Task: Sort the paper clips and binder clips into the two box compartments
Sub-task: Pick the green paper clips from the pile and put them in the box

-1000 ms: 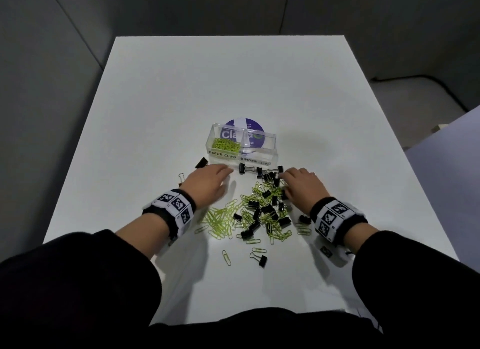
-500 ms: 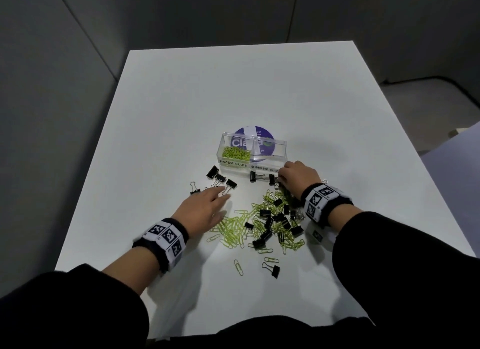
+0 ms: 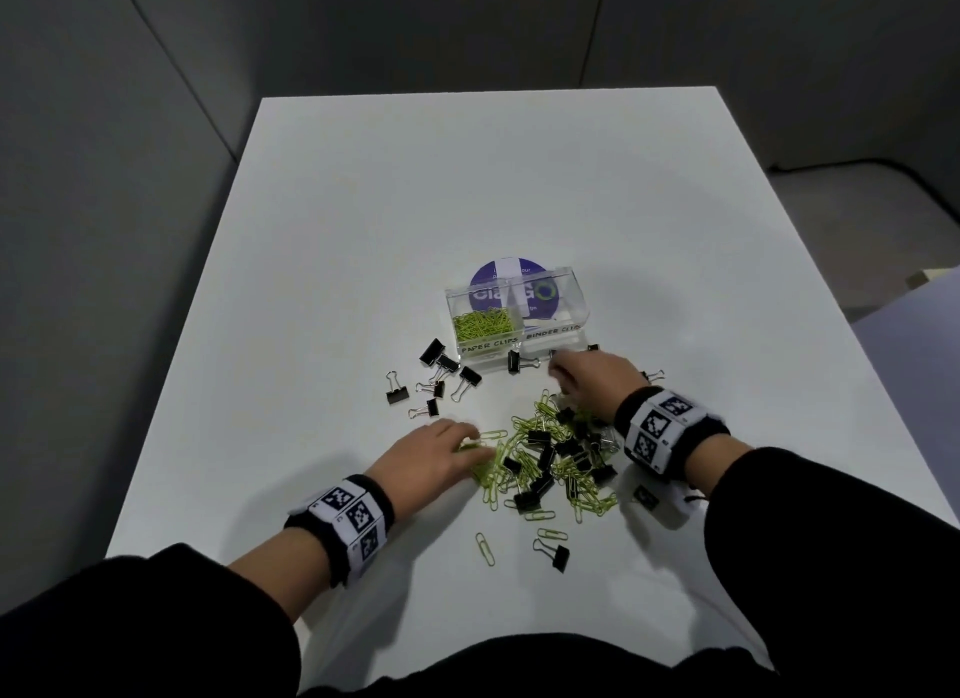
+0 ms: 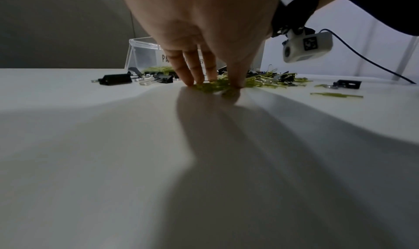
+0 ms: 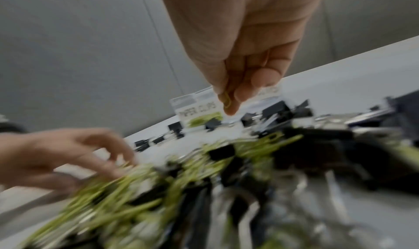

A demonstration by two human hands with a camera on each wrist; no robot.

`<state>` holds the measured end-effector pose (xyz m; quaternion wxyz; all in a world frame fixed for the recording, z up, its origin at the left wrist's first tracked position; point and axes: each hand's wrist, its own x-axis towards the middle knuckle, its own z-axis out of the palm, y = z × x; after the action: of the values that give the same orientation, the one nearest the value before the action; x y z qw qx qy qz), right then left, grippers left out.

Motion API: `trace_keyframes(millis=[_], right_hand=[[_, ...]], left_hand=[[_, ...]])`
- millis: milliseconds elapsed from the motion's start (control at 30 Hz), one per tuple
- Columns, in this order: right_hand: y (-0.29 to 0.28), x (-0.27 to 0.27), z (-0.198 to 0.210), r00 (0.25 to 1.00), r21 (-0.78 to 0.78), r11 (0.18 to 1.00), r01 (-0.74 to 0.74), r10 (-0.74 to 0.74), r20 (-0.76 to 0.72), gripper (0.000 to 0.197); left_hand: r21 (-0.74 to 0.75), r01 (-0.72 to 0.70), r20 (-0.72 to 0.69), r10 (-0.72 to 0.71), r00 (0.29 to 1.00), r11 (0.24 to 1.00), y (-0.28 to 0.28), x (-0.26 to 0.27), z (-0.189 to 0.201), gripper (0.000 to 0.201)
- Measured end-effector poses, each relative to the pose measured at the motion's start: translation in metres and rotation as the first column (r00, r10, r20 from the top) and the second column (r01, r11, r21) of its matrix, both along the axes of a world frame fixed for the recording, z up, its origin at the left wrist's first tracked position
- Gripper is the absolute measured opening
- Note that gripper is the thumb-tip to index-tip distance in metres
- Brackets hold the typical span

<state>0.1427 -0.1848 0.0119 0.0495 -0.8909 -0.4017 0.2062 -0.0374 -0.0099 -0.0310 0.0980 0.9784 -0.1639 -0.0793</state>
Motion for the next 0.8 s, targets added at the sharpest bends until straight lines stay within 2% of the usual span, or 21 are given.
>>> trace_keyframes(millis=[67, 167, 300, 400, 500, 600, 800], right_hand=[[0.004, -0.019, -0.002, 0.995, 0.017, 0.995, -0.093, 0.094, -0.04, 0.022], [0.007, -0.035, -0.006, 0.98, 0.002, 0.985, -0.172, 0.171, -0.099, 0.028], [-0.005, -0.038, -0.009, 0.979, 0.056, 0.978, -0.2, 0.202, -0.02, 0.034], [-0.016, -0.043, -0.013, 0.965, -0.026, 0.965, -0.26, 0.261, 0.039, 0.038], [-0.017, -0.049, -0.018, 0.972, -0.053, 0.972, -0.23, 0.232, 0.043, 0.035], [-0.018, -0.05, -0.019, 0.981, -0.041, 0.981, -0.189, 0.191, 0.027, 0.03], [-0.033, -0.041, -0.011, 0.988, -0.012, 0.99, -0.14, 0.14, 0.064, 0.03]], left_hand=[[-0.04, -0.059, -0.007, 0.059, 0.998, 0.997, -0.007, 0.006, 0.009, 0.048], [-0.072, -0.173, -0.164, 0.159, 0.974, 0.982, -0.014, 0.011, 0.015, 0.04], [-0.058, -0.248, -0.148, 0.237, 0.96, 0.967, -0.006, 0.004, 0.013, 0.054], [-0.061, -0.278, -0.151, 0.267, 0.952, 0.958, 0.001, -0.005, 0.009, 0.068], [0.01, -0.234, -0.178, 0.232, 0.956, 0.972, -0.008, -0.005, 0.01, 0.074], [0.013, -0.231, -0.187, 0.229, 0.955, 0.973, -0.022, 0.003, 0.012, 0.076], [-0.027, -0.264, -0.231, 0.251, 0.94, 0.964, -0.031, 0.017, 0.015, 0.051]])
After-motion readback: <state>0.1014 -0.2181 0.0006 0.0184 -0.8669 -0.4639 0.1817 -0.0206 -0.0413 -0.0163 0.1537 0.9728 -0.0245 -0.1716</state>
